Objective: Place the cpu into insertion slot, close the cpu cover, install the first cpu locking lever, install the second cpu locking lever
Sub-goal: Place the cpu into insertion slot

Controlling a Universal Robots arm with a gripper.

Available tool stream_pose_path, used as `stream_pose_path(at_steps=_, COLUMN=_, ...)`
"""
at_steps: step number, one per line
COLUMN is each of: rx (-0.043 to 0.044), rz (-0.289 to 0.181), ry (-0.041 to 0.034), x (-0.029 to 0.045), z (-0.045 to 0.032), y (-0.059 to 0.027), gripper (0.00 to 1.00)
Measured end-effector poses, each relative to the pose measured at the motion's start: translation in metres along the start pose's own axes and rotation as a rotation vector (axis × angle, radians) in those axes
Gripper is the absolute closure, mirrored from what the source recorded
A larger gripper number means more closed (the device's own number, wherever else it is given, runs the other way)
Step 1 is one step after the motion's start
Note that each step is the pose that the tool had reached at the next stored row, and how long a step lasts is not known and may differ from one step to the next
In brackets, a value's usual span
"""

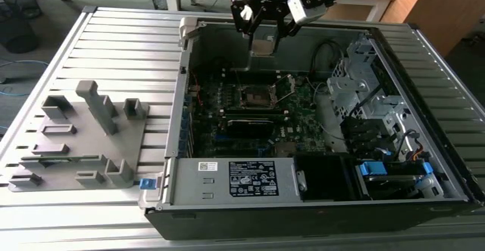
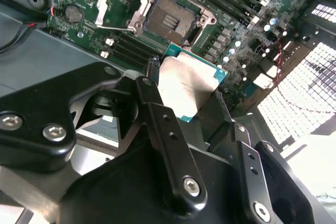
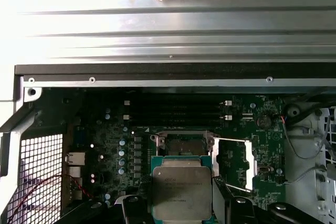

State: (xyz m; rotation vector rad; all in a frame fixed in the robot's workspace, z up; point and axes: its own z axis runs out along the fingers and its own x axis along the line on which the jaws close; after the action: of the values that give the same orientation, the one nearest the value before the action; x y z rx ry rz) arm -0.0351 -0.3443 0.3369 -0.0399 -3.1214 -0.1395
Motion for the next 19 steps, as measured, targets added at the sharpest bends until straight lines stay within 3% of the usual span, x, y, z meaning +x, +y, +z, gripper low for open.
stream_pose_path(at_steps=19, rx=-0.0001, rz=0.0, ry=-0.0001, x=0.0, z=0.0021, y=-0.0002, gripper=0.46)
